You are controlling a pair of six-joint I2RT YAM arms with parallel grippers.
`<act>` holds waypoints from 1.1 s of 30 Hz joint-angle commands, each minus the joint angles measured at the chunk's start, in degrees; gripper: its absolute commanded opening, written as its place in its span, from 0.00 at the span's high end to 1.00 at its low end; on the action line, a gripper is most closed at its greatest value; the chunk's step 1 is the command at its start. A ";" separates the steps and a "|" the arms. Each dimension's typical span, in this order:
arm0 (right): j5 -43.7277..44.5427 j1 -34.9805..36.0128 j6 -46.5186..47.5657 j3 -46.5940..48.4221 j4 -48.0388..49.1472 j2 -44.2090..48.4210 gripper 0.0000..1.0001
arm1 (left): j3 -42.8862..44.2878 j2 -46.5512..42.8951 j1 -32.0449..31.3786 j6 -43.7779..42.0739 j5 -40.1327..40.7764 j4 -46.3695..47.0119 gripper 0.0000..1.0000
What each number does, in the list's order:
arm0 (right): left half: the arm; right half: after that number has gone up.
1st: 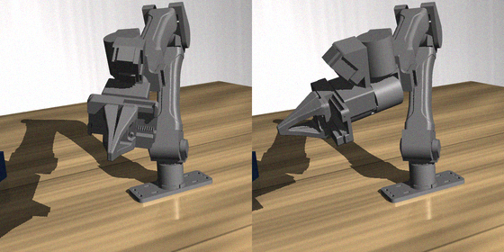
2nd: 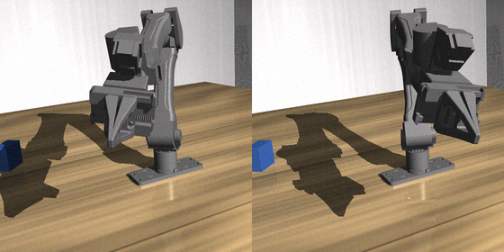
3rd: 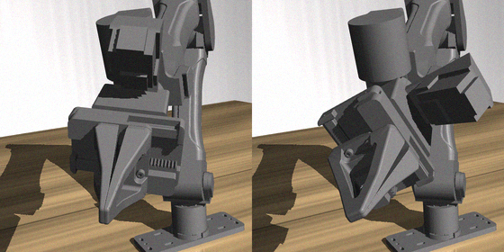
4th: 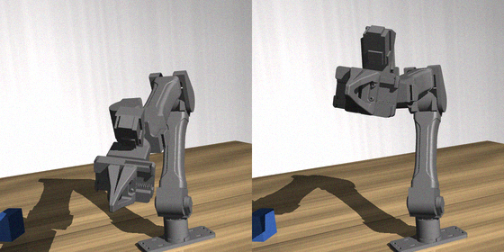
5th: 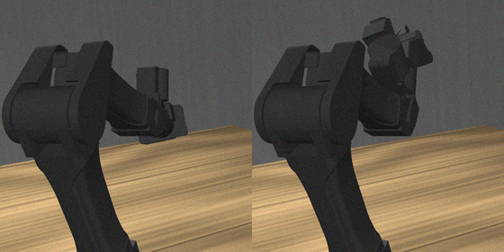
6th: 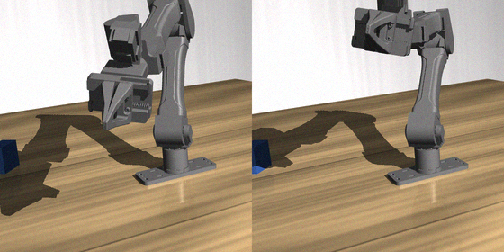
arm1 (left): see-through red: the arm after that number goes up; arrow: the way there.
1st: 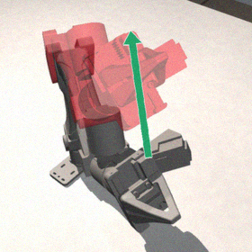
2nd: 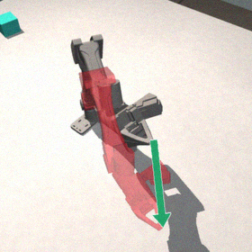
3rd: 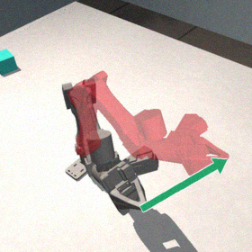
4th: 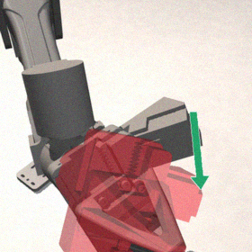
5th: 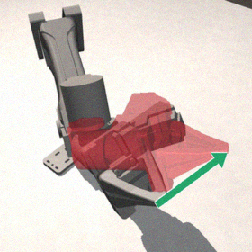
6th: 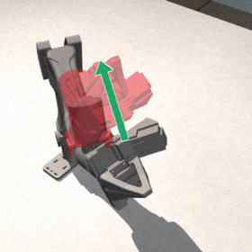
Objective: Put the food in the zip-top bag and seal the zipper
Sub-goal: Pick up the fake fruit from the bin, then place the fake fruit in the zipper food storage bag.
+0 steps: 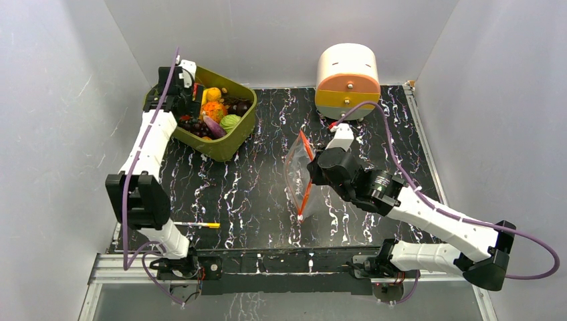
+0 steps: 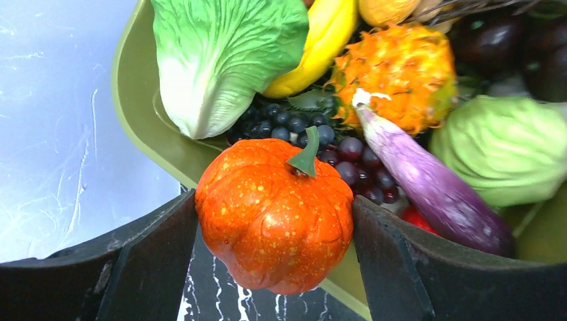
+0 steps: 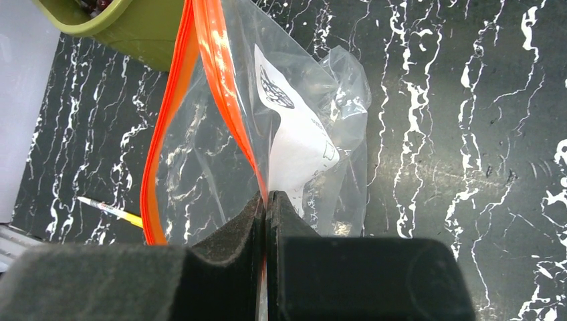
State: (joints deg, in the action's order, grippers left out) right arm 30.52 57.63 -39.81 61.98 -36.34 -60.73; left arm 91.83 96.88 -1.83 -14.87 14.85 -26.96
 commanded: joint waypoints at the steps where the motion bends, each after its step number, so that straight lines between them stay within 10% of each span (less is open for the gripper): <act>1: -0.74 -0.23 -2.32 -0.44 0.76 2.24 1.00 | -1.24 -8.19 -0.54 4.00 -7.04 -1.62 0.41; 18: -3.32 -0.30 -6.11 2.31 2.45 -2.45 1.00 | -24.34 -39.31 -3.66 15.50 -40.44 10.50 0.41; 33: -7.05 -0.24 -10.65 2.27 11.52 -6.55 1.00 | -35.52 -46.26 -9.40 36.53 -68.66 23.82 0.42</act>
State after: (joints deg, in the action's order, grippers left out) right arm 23.92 57.60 -48.16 62.02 -30.72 -67.29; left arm 59.29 52.73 -9.91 13.04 -43.20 -11.70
